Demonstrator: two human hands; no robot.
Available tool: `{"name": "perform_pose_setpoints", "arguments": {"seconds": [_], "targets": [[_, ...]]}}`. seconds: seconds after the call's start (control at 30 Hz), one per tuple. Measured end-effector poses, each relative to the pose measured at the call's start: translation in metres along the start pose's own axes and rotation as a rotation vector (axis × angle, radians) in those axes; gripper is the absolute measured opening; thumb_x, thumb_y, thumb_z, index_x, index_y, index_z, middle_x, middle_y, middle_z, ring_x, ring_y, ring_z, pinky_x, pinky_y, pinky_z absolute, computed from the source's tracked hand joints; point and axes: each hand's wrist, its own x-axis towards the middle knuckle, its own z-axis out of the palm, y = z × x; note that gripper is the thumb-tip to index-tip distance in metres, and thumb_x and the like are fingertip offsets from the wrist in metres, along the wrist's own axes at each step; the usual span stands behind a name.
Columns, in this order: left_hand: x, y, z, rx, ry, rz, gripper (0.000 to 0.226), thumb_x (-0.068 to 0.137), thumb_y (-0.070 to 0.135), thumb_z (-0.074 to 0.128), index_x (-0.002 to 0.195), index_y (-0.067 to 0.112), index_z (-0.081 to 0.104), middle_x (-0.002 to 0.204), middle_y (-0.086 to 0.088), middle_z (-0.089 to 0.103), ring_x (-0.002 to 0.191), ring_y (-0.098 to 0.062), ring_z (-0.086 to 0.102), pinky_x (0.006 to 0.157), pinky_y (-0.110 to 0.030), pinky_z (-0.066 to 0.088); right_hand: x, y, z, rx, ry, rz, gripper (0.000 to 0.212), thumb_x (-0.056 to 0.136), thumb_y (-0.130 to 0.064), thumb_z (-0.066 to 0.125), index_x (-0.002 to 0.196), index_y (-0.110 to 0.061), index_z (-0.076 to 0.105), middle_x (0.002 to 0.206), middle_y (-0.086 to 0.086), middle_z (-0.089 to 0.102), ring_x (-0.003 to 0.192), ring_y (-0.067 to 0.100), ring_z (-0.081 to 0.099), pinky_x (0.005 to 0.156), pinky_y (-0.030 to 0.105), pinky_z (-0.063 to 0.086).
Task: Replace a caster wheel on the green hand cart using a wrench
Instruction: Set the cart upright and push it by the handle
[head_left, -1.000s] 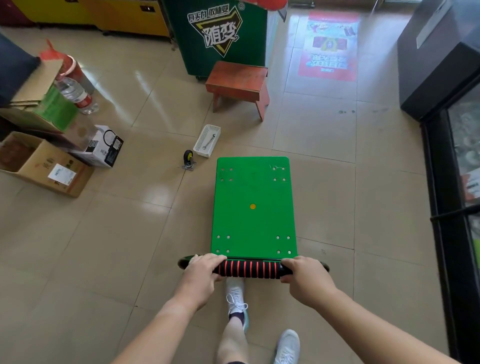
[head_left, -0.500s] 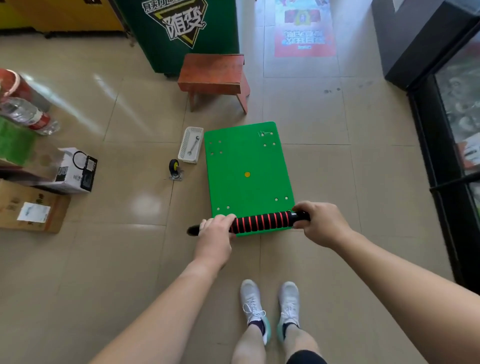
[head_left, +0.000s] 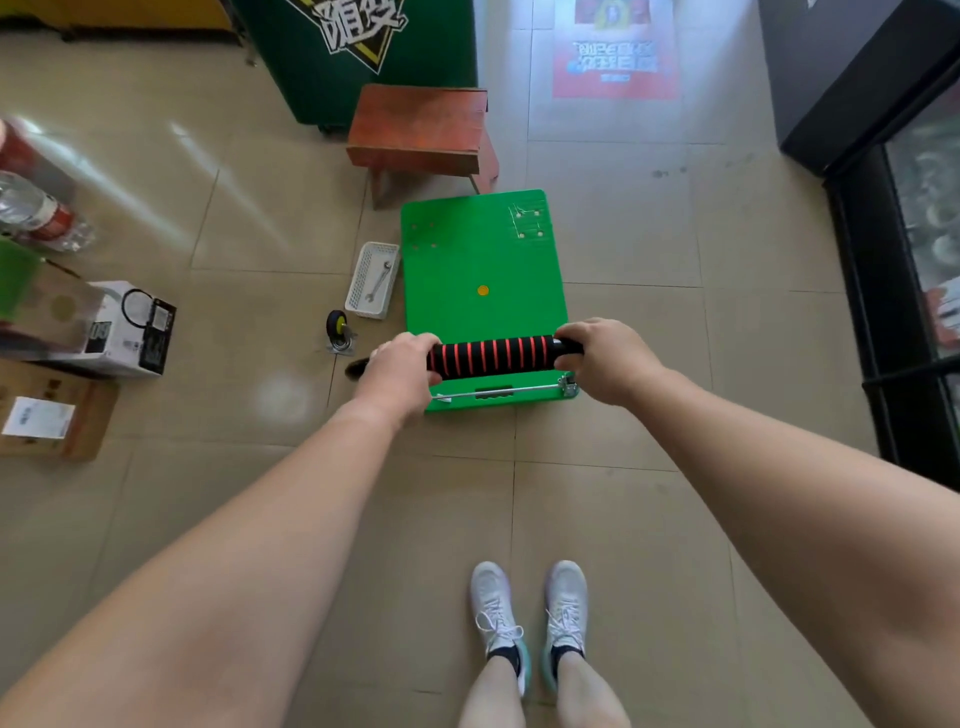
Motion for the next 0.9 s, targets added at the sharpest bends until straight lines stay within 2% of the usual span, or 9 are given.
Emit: {"name": "perform_pose_setpoints", "arguments": {"seconds": [0.2, 0.4, 0.57, 0.73, 0.9], "targets": [[-0.022, 0.001, 0.011, -0.042, 0.014, -0.019, 0.04, 0.097, 0.009, 0.068, 0.135, 0.021, 0.061, 0.121, -0.007, 0.061, 0.118, -0.031, 0.055, 0.107, -0.049, 0.046, -0.024, 0.0, 0.008, -0.001, 0.003, -0.004, 0.023, 0.095, -0.032, 0.064, 0.117, -0.025, 0.066, 0.099, 0.001, 0.063, 0.088, 0.022, 0.052, 0.071, 0.031, 0.037], [-0.074, -0.003, 0.035, -0.098, -0.028, -0.043, 0.04, 0.097, 0.008, 0.069, 0.134, 0.023, 0.062, 0.121, -0.003, 0.062, 0.118, -0.028, 0.055, 0.109, -0.048, 0.045, -0.078, 0.005, 0.02, 0.006, -0.057, -0.015, 0.021, 0.094, -0.034, 0.065, 0.114, -0.028, 0.066, 0.102, -0.001, 0.065, 0.09, 0.02, 0.053, 0.073, 0.032, 0.041], [-0.128, -0.007, 0.061, -0.134, -0.045, -0.053, 0.048, 0.094, 0.01, 0.074, 0.14, 0.019, 0.062, 0.132, -0.004, 0.066, 0.126, -0.029, 0.056, 0.111, -0.041, 0.041, -0.133, 0.008, 0.037, 0.021, -0.107, 0.002, 0.021, 0.09, -0.033, 0.071, 0.109, -0.026, 0.069, 0.098, 0.001, 0.067, 0.088, 0.022, 0.056, 0.071, 0.031, 0.04], [-0.184, -0.01, 0.09, -0.135, -0.078, -0.067, 0.052, 0.09, 0.012, 0.078, 0.14, 0.019, 0.064, 0.139, -0.002, 0.066, 0.133, -0.025, 0.055, 0.118, -0.039, 0.037, -0.188, 0.012, 0.054, -0.01, -0.168, -0.008, 0.018, 0.086, -0.036, 0.072, 0.101, -0.026, 0.068, 0.097, -0.001, 0.068, 0.091, 0.024, 0.06, 0.073, 0.032, 0.047], [-0.232, -0.013, 0.114, -0.115, -0.112, -0.028, 0.05, 0.088, 0.013, 0.079, 0.135, 0.022, 0.066, 0.133, 0.005, 0.068, 0.129, -0.022, 0.057, 0.116, -0.034, 0.036, -0.237, 0.02, 0.072, 0.021, -0.198, -0.034, 0.012, 0.085, -0.035, 0.072, 0.093, -0.029, 0.066, 0.086, -0.009, 0.059, 0.083, 0.017, 0.051, 0.068, 0.03, 0.034]]}}
